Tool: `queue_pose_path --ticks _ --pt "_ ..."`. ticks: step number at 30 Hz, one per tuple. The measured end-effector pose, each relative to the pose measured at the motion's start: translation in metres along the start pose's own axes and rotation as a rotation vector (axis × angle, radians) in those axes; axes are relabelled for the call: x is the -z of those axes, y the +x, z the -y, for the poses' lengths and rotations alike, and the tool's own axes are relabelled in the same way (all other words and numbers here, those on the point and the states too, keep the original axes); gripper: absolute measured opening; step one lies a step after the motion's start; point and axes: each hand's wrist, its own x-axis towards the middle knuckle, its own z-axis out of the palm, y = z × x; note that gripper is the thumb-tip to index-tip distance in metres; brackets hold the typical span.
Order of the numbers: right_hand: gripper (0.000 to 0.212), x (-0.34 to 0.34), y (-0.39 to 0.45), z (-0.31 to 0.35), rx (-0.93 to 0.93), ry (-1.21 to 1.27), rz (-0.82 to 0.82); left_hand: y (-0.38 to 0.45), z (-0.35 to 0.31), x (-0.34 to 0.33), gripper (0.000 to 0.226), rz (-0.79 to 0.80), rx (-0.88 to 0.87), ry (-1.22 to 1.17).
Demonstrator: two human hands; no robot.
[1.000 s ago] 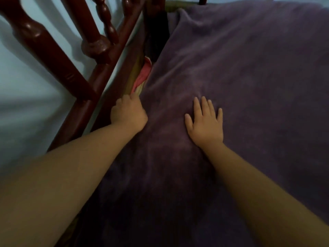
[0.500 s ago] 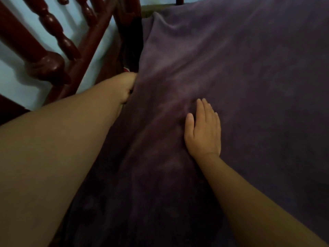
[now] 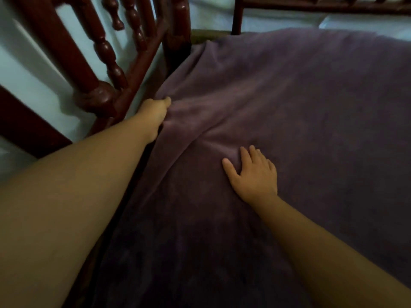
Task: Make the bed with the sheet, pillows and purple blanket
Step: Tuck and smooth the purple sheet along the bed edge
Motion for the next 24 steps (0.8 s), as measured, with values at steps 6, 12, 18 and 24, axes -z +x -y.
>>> queue_pose_path --ticks 6,12,18,24 --pt "0.057 0.001 0.022 0.027 0.132 -0.060 -0.036 -0.005 0.010 0.009 0.043 -0.164 -0.234 0.695" --pt "0.060 -0.020 0.032 0.019 0.111 -0.095 -0.053 0.003 0.023 -0.007 0.040 -0.182 -0.502 1.170" --pt "0.059 -0.020 0.032 0.016 0.135 -0.068 -0.076 0.015 0.041 -0.005 0.046 -0.140 -0.627 1.660" --pt "0.059 -0.021 0.033 0.017 0.126 -0.062 -0.078 0.009 0.017 -0.014 0.050 -0.002 -0.358 1.511"
